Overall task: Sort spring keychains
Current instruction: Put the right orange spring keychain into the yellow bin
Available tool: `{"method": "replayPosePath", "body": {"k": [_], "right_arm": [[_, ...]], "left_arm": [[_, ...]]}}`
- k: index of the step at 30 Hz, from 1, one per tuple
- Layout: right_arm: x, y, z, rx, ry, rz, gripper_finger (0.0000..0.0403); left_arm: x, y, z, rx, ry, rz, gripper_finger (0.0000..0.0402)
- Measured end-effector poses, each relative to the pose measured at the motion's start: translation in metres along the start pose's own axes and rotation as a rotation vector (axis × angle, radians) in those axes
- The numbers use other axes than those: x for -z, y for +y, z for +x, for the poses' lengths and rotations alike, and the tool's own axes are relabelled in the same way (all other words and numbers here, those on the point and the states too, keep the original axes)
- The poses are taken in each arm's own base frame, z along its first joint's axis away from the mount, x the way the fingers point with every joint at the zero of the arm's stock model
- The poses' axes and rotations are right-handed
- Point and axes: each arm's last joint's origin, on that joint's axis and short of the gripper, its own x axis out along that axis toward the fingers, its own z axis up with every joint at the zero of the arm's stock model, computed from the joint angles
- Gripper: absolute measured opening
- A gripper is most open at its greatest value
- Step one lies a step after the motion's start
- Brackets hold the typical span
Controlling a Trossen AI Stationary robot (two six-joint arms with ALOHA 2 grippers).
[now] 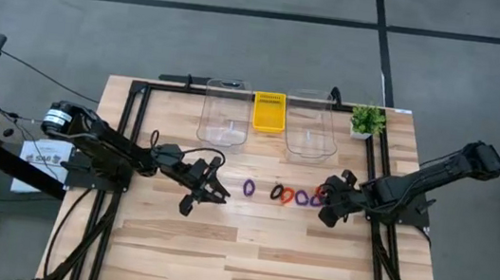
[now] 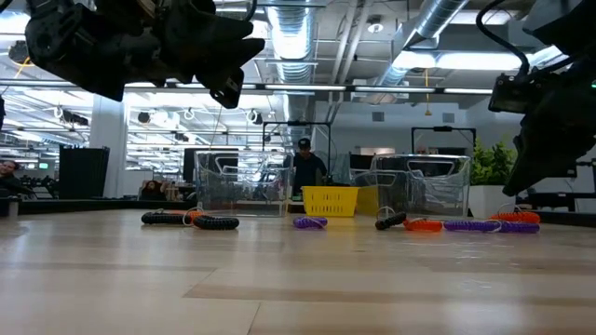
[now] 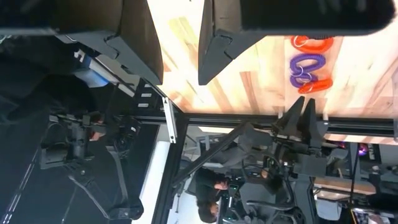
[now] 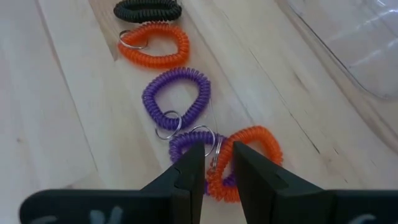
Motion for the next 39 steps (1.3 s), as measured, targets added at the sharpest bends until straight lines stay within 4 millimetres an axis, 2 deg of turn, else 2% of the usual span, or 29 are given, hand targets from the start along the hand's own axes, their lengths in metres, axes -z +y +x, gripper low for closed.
{"method": "replayPosePath", "body": {"k": [9, 26, 29, 34, 39], "right_arm": [[0.000, 0.000, 0.001, 0.005, 0.006, -0.003, 0.0074], [0.002, 0.002, 0.020, 0.064, 0.070, -0.062, 0.0073], [0.002, 0.002, 0.020, 0.042, 0.087, -0.056, 0.0061], [0.002, 0.003, 0.020, 0.005, 0.114, -0.079, 0.0008], [-0.004, 0.006, 0.017, -0.006, 0.097, -0.072, 0.0010]], "left_arm": [[0.000, 0.002, -0.001, -0.020, 0.000, 0.031, 0.0099], [0.000, 0.003, -0.001, -0.035, 0.000, 0.032, 0.0099], [0.000, 0.003, -0.001, -0.035, 0.000, 0.032, 0.0099], [0.000, 0.003, -0.001, -0.035, 0.000, 0.032, 0.0099], [0.000, 0.003, -0.001, -0.035, 0.000, 0.032, 0.0099]]}}
